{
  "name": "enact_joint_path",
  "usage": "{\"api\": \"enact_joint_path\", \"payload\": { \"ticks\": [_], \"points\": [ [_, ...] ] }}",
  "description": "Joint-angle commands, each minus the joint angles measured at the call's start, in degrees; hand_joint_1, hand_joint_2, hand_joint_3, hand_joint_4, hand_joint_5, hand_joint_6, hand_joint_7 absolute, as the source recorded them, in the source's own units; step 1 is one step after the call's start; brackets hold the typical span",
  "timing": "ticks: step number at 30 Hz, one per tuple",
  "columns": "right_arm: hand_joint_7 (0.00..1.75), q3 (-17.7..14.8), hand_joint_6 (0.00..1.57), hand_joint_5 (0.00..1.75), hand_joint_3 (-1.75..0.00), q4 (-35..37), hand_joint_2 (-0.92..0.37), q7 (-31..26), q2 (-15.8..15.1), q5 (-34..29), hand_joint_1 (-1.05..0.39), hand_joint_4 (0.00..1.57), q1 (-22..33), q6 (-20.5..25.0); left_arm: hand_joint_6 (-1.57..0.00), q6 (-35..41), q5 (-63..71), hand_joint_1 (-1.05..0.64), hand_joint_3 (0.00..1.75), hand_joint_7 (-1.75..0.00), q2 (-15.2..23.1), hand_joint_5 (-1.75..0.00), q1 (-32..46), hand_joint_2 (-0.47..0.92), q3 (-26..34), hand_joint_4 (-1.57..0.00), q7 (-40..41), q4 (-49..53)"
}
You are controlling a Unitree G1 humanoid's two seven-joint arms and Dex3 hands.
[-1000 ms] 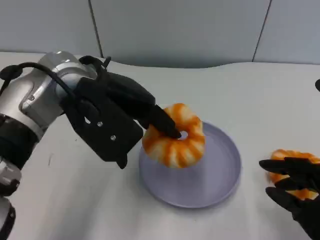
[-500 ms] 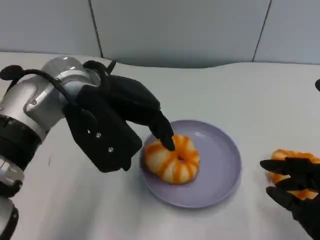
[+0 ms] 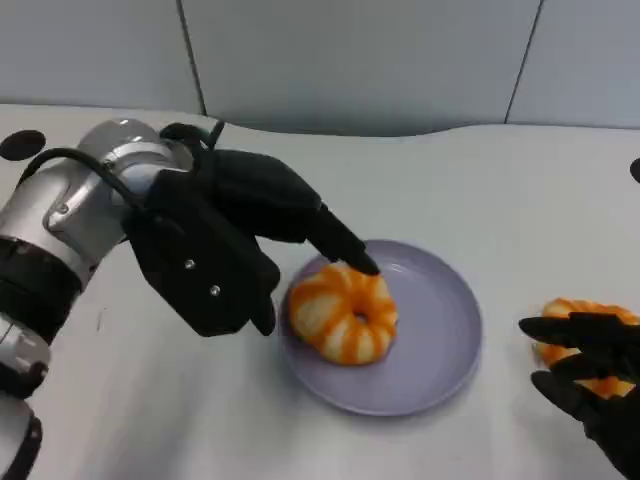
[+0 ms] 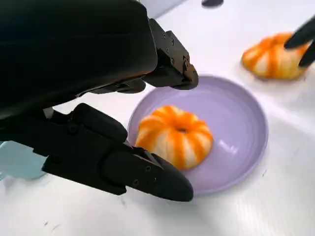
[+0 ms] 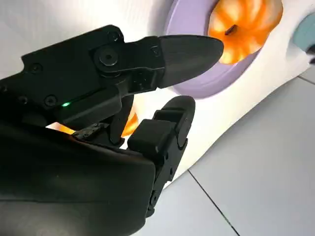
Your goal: Grasp the bread from the table and place it into the plate.
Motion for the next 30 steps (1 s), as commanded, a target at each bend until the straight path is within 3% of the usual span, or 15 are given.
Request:
{"api": "enact_joint_path", "payload": {
  "ticks": [1,2,3,4,7,9,14,20,30],
  "points": [
    [0.00,-0.7,0.82,0.58,-0.34,0.0,-0.92,0.2,-0.8,0.6,-0.28,0.67,0.6,-1.0,-0.56,0.3,-9.1,-0.54,0.02,-0.07,-1.3,-0.75,5.2,0.92,7.1,-0.33,4.6,2.5],
    [0.00,-0.8,0.82,0.58,-0.34,0.1,-0.92,0.1,-0.8,0.7,-0.27,0.66,0.7,-1.3,-0.61,2.1,-12.4,-0.49,0.02,-0.11,-1.8,-1.07,6.5,0.92,8.8,-0.27,3.8,2.7],
    [0.00,-0.9,0.82,0.58,-0.33,0.1,-0.92,0.0,-0.8,0.7,-0.26,0.66,0.7,-1.4,-0.59,4.2,-15.8,-0.45,0.01,-0.27,-2.4,-1.22,8.0,0.91,10.6,-0.25,3.0,2.8],
    [0.00,-0.9,0.82,0.58,-0.33,0.1,-0.92,-0.1,-0.8,0.7,-0.26,0.66,0.8,-1.5,-0.44,5.7,-18.0,-0.39,0.00,-0.73,-2.8,-1.38,9.0,0.89,11.8,-0.25,2.3,2.7],
    [0.00,-1.1,0.82,0.57,-0.33,0.2,-0.92,0.0,-0.7,0.9,-0.26,0.66,1.0,-1.5,-0.26,10.6,-21.9,-0.32,0.00,-1.34,-3.2,-1.63,13.5,0.89,15.1,-0.30,3.4,0.7],
    [0.00,-1.3,0.82,0.57,-0.33,0.3,-0.92,0.1,-0.7,1.3,-0.25,0.67,1.1,-1.7,-0.29,14.8,-24.2,-0.32,0.00,-1.50,-3.7,-1.72,17.0,0.89,17.7,-0.38,5.2,-1.6],
    [0.00,-1.6,0.82,0.58,-0.34,1.4,-0.92,0.2,-1.2,1.9,-0.27,0.67,1.1,-3.3,-0.41,20.8,-26.9,-0.36,0.01,-1.67,-6.1,-1.75,25.0,0.91,22.6,-0.58,10.6,-8.3],
    [0.00,-2.0,0.83,0.58,-0.33,3.2,-0.92,-0.4,-1.5,1.8,-0.26,0.68,1.7,-6.4,-0.50,30.0,-28.8,-0.30,0.01,-1.74,-7.2,-1.75,34.4,0.92,26.1,-0.76,15.4,-17.7],
    [0.01,-2.9,0.83,0.58,-0.33,4.2,-0.92,0.1,-2.1,2.3,-0.26,0.68,2.2,-8.0,-0.59,48.6,-30.9,-0.22,0.01,-1.75,-6.7,-1.75,45.4,0.90,29.1,-0.73,18.5,-28.0]
  ]
}}
